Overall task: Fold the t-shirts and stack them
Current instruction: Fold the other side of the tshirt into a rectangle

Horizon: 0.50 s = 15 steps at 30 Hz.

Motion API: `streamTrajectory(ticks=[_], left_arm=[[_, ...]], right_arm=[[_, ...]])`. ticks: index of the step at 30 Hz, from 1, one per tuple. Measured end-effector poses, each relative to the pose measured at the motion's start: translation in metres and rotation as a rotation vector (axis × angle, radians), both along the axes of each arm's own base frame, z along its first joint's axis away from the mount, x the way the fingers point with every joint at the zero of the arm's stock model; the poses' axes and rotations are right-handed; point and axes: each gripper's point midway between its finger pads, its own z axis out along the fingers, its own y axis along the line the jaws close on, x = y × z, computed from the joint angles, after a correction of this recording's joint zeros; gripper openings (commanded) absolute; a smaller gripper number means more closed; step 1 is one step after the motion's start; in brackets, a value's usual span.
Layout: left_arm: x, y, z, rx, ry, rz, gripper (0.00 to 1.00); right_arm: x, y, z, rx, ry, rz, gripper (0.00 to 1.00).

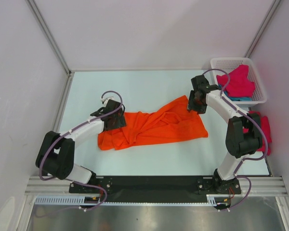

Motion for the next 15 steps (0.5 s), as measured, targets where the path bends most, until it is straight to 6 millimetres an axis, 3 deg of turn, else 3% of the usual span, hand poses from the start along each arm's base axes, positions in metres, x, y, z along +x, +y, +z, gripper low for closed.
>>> streamTrajectory(ticks=[2,3,9,15], left_arm=[[0.001,-0.002,-0.003,-0.004,0.006,-0.003,0.63],[0.002,-0.002,-0.005,-0.005,0.007,-0.003,0.52],[0.006,0.0,-0.009,-0.003,0.014,0.001,0.15],[0.012,0.001,-0.004,0.0,0.003,0.009,0.04]], right_arm=[[0.0,0.0,0.0,0.0,0.0,0.0,0.51],[0.0,0.0,0.0,-0.001,0.0,0.0,0.51],[0.0,-0.001,0.0,-0.001,0.0,-0.001,0.51],[0.001,-0.002,0.0,-0.001,0.0,-0.005,0.51]])
